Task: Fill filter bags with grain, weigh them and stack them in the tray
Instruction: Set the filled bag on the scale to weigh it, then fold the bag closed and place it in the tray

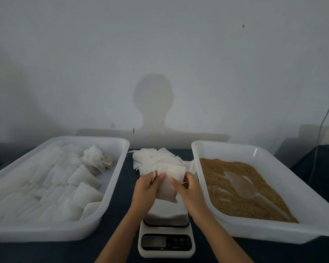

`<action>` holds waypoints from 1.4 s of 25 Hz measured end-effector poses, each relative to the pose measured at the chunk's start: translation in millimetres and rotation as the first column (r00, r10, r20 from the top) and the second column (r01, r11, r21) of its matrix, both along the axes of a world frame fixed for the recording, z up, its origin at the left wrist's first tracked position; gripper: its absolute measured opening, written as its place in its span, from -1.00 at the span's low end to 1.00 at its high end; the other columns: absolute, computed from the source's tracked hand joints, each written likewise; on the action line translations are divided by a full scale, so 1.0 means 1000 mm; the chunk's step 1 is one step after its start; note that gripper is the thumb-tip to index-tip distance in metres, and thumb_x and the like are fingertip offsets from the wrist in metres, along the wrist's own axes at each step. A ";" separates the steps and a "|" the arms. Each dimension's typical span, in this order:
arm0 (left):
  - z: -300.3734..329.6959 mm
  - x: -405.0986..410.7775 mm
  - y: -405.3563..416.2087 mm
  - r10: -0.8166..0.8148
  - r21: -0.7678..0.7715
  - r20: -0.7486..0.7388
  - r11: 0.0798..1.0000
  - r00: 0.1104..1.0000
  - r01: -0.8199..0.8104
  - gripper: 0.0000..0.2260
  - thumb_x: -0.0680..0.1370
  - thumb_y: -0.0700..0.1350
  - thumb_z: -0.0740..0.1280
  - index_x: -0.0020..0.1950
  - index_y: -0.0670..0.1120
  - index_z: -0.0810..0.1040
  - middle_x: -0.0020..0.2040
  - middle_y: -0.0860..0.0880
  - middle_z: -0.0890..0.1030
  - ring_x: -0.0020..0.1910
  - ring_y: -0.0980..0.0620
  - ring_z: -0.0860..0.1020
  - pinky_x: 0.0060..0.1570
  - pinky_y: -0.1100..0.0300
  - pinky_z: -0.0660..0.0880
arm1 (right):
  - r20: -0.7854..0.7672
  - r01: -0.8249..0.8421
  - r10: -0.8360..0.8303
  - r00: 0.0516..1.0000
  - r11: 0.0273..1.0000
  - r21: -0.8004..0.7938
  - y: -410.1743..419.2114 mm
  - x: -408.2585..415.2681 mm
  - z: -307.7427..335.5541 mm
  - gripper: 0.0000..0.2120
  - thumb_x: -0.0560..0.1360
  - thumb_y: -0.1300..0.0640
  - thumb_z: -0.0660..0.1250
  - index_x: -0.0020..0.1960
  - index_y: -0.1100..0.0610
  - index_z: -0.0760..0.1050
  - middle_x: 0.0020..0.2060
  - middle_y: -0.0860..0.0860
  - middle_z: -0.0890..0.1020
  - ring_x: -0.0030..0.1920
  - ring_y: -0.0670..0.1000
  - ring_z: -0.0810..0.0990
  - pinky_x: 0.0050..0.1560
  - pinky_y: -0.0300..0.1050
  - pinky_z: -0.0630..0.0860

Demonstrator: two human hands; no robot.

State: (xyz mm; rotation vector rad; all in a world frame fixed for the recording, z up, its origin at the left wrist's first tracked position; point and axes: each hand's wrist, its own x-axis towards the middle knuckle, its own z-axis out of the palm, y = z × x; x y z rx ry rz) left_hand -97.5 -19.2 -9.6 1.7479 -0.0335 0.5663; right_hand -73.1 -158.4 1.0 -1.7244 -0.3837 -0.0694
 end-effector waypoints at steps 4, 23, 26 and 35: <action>-0.012 0.000 0.000 -0.016 -0.080 -0.050 0.997 0.999 0.012 -0.68 0.60 -0.17 0.26 -0.37 -0.09 0.42 -0.48 0.07 0.44 -0.46 0.16 0.39 -0.39 0.28 0.35 | 0.061 0.055 -0.057 0.997 0.998 0.022 0.002 0.003 -0.021 -0.79 0.50 0.16 0.38 -0.16 0.33 0.52 -0.25 0.20 0.61 -0.21 0.15 0.58 -0.21 -0.08 0.50; -0.042 -0.005 0.033 0.193 -0.148 -0.088 0.968 0.977 -0.204 -0.76 0.51 -0.25 0.37 0.07 0.03 0.48 0.03 0.07 0.62 0.11 0.13 0.55 0.18 0.19 0.44 | 0.171 0.110 -0.094 0.981 0.990 -0.087 -0.024 0.011 -0.054 -0.67 0.58 0.33 0.19 0.32 0.13 0.39 0.22 -0.07 0.53 0.28 -0.19 0.44 0.38 -0.19 0.31; -0.042 -0.006 0.037 0.234 -0.195 -0.076 0.950 0.969 -0.245 -0.78 0.51 -0.28 0.35 0.03 0.02 0.49 0.01 0.05 0.63 0.07 0.14 0.57 0.14 0.18 0.47 | 0.182 0.118 -0.103 0.978 0.990 -0.075 -0.025 0.010 -0.057 -0.68 0.58 0.32 0.19 0.31 0.13 0.41 0.22 -0.07 0.52 0.28 -0.16 0.44 0.39 -0.09 0.32; -0.045 -0.005 0.036 0.250 -0.183 -0.054 0.949 0.967 -0.255 -0.78 0.51 -0.33 0.33 0.00 -0.01 0.51 -0.04 0.03 0.64 0.00 0.13 0.58 0.06 0.19 0.48 | 0.162 0.103 -0.100 0.982 0.995 -0.009 -0.023 0.011 -0.054 -0.75 0.58 0.35 0.18 0.22 0.17 0.45 0.14 0.00 0.56 0.21 -0.10 0.50 0.31 -0.16 0.38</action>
